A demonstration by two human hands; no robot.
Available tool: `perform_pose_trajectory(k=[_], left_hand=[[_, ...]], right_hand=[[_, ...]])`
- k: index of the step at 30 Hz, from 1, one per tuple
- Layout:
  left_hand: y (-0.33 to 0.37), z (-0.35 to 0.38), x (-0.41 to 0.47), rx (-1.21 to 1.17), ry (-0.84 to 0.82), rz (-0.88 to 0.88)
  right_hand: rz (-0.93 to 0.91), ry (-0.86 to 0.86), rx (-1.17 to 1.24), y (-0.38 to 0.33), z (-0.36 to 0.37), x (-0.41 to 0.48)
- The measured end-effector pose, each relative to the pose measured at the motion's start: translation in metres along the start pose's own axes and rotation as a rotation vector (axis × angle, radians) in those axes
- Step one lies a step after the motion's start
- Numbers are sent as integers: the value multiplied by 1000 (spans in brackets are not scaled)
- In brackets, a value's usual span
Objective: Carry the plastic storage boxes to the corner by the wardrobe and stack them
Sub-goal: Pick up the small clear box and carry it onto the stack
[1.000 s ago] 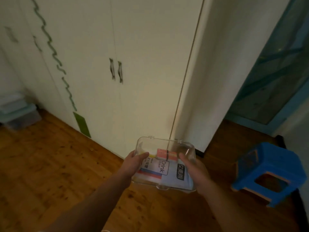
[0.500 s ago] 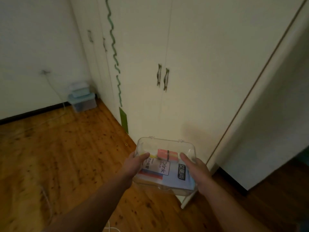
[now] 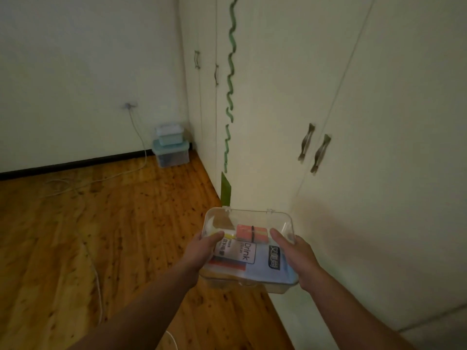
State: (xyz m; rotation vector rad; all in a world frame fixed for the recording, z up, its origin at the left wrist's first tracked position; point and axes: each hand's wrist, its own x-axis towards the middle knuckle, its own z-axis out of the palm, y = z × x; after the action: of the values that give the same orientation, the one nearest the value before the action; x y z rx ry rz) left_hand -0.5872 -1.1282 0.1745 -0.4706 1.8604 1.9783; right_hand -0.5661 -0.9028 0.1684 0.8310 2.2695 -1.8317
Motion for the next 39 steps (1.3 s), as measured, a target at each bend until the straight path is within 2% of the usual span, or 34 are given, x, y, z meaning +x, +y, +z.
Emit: perform_pose_trajectory(k=[2,6,12,18,25,32,39], left_hand=[[13,-9,19,-4,1,2],[47,-34,70,-39,104,27],[89,-57,123,-94,134,50],[110,-65,167,-147,175,55],[136,-70,222,-188,352,49],[167,-84,259,-241,441,63],[190,-115,303,-258,478,47]], right_hand=[[-7,-17,-10,-16,14,17],[-34,-61,-30,-60,52,66],[-85,-115,-57,-107,91,122],[-108,-179,-101,-138,117,182],[-156,-310,-180,-181,150,256],[-182,-432,-201,-220,186,307],[-201,-464,-204,-248,232,344]])
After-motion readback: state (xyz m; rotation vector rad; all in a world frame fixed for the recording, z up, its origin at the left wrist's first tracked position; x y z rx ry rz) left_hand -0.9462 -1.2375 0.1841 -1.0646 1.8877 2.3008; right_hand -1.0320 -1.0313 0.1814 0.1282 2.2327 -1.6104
